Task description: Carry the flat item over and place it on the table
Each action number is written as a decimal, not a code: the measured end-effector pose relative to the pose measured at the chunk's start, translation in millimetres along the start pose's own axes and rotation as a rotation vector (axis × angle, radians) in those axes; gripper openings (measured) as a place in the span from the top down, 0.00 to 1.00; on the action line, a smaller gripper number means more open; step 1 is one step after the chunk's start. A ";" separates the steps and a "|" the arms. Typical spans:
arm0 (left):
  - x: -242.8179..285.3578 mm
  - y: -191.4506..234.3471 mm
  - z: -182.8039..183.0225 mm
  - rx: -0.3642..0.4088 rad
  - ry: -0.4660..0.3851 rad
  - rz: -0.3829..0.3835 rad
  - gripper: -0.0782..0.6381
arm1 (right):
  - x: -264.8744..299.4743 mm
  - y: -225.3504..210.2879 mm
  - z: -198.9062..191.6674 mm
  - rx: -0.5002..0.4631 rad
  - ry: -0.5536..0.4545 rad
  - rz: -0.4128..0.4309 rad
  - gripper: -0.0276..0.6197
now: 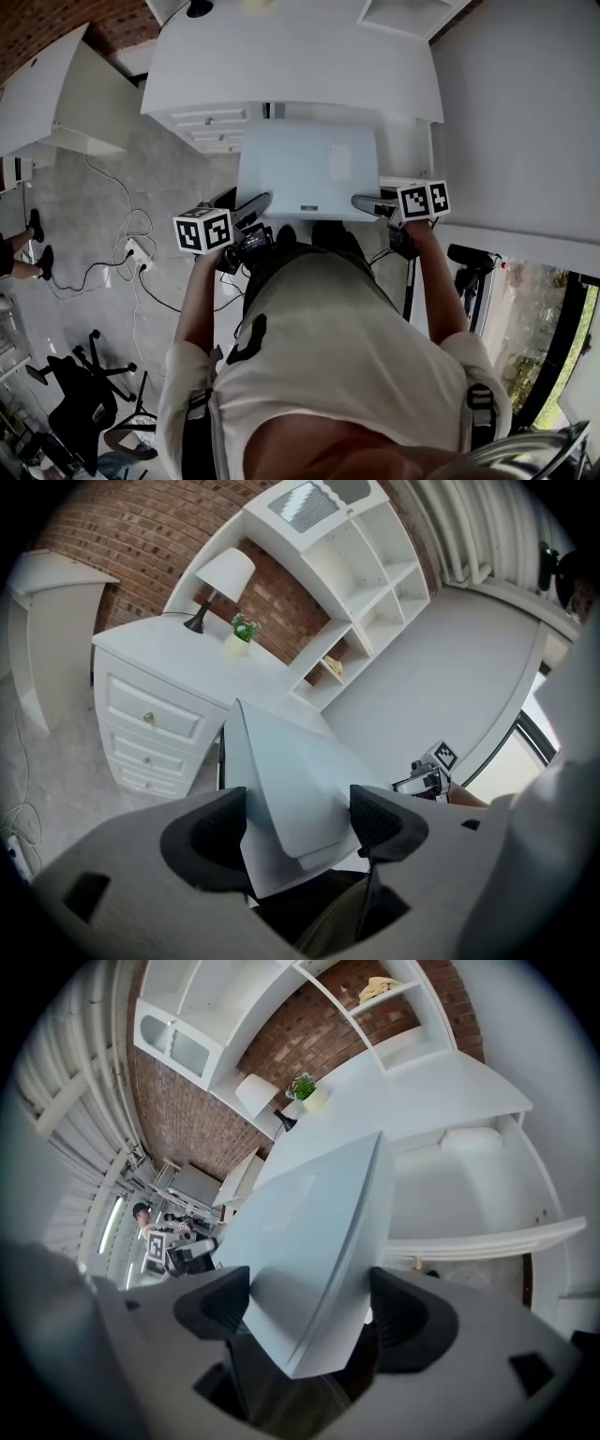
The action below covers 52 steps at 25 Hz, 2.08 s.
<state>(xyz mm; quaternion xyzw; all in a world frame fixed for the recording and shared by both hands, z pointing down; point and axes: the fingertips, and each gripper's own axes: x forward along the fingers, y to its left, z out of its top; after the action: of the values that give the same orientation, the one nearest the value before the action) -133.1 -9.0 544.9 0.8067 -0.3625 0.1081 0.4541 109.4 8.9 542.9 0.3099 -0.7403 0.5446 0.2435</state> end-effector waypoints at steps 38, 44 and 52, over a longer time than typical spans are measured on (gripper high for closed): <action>49.6 20.9 148.7 -0.020 -0.130 0.244 0.42 | 29.0 -31.9 205.6 -0.142 0.004 0.238 0.37; 38.4 62.1 178.5 -0.003 -0.106 0.190 0.42 | 60.5 -7.2 218.3 -0.089 0.007 0.167 0.36; 41.0 123.5 203.4 0.055 -0.041 0.122 0.42 | 113.1 5.3 224.7 -0.007 -0.022 0.117 0.37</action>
<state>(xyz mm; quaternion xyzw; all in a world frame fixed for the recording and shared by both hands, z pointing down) -219.6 -234.1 531.7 0.7973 -0.4169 0.1290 0.4170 22.5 -227.0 553.6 0.2714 -0.7616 0.5518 0.2043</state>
